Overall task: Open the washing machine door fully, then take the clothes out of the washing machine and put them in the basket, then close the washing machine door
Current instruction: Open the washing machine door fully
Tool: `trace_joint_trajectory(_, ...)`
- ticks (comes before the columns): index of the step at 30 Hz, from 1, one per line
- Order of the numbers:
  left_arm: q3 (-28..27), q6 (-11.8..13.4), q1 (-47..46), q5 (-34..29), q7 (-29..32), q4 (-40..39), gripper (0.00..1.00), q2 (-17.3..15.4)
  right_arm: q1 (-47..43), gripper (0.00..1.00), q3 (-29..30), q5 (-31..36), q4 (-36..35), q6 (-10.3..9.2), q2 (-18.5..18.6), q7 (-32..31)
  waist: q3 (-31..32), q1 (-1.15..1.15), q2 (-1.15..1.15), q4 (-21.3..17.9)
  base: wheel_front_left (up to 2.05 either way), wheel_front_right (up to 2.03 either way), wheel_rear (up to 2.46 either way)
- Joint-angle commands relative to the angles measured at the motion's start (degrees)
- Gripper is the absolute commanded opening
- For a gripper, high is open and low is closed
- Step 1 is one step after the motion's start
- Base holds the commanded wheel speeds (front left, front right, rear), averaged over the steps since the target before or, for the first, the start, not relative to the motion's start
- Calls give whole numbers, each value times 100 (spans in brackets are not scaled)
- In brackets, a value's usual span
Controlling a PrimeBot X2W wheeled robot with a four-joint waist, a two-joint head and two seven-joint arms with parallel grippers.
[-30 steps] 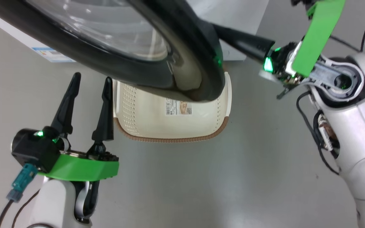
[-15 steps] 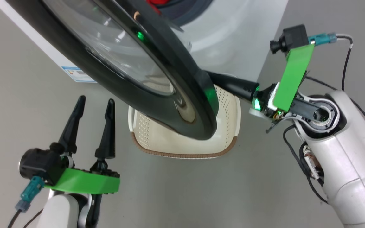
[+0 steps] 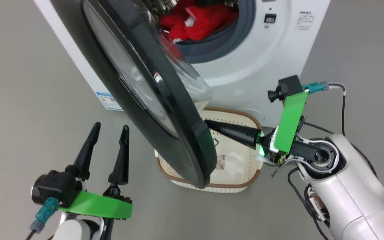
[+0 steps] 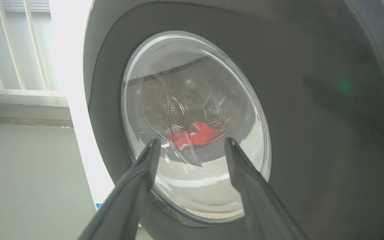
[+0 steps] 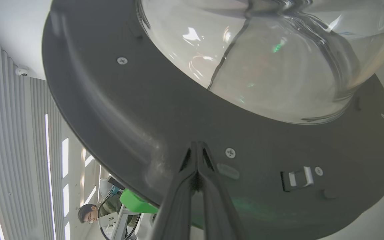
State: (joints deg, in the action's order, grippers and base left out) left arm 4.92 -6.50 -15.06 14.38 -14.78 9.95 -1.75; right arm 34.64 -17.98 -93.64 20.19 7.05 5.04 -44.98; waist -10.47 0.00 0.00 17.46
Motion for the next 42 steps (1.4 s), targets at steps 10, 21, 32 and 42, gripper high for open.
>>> trace_joint_trajectory(10, -43, 65, 200, 14, -22, -6, 100, -113, -293, 0, -359, 7, -35, 44, -201, 47, 657, 0, 0, 600, 0, 0, 0)
trace_joint_trajectory(21, 83, 87, 300, 40, -22, 55, 100, -113, -338, 0, -512, -49, 219, 44, -214, 207, 901, 0, 0, 1239, 0, 0, 0)
trace_joint_trajectory(32, -190, 203, 462, 71, -22, -217, 100, -113, 17, 0, -1092, -370, 343, 44, -215, 218, 779, 0, 0, 1366, 0, 0, 0)
trace_joint_trajectory(42, -297, 256, 607, 71, -22, -379, 100, -113, 231, 0, -1435, -538, 438, 44, -216, 427, 784, 0, 0, 1392, 0, 0, 0)
